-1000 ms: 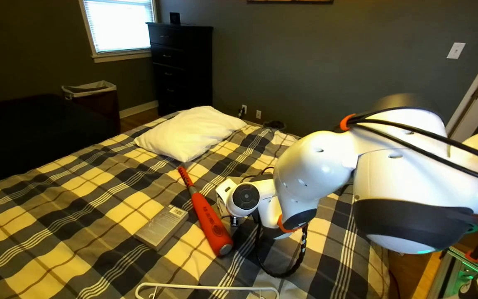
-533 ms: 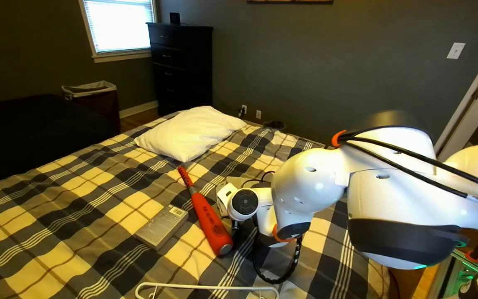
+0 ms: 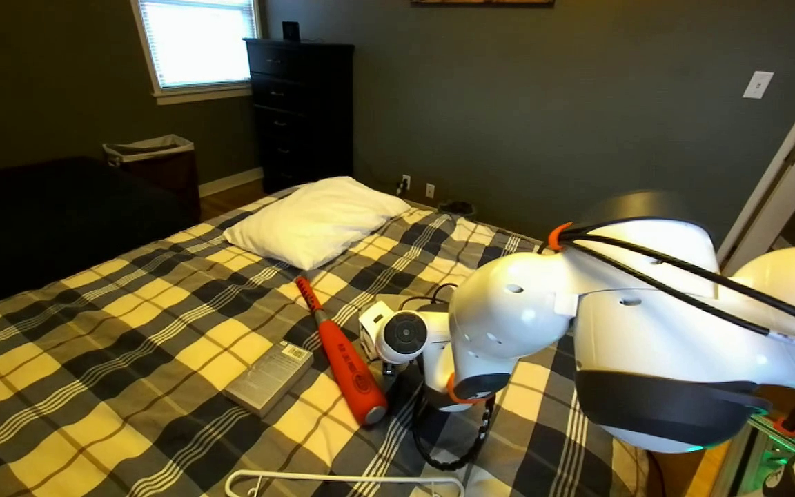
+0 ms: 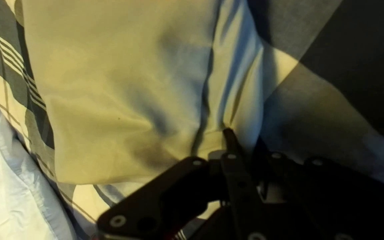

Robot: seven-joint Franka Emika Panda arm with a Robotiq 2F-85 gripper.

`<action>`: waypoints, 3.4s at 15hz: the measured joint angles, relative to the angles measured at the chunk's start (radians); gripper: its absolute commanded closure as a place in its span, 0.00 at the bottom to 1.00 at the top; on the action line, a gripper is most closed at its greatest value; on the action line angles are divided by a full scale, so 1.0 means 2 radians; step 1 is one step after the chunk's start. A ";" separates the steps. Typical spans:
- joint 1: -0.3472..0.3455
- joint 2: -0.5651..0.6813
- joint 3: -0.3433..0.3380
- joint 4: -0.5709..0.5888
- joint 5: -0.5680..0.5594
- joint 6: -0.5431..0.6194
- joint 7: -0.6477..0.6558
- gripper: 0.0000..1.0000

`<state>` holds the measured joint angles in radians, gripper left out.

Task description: Unfold the gray bed sheet on the bed

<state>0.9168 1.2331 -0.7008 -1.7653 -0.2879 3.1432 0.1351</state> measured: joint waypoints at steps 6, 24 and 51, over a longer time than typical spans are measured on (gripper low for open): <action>-0.006 -0.030 -0.005 -0.007 0.014 0.008 -0.007 0.99; -0.372 -0.208 0.375 -0.050 0.011 -0.081 -0.191 0.99; -0.402 -0.218 0.327 0.001 0.034 -0.036 -0.134 0.99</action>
<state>0.1119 0.7964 -0.0461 -1.7625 -0.2203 3.0706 -0.1324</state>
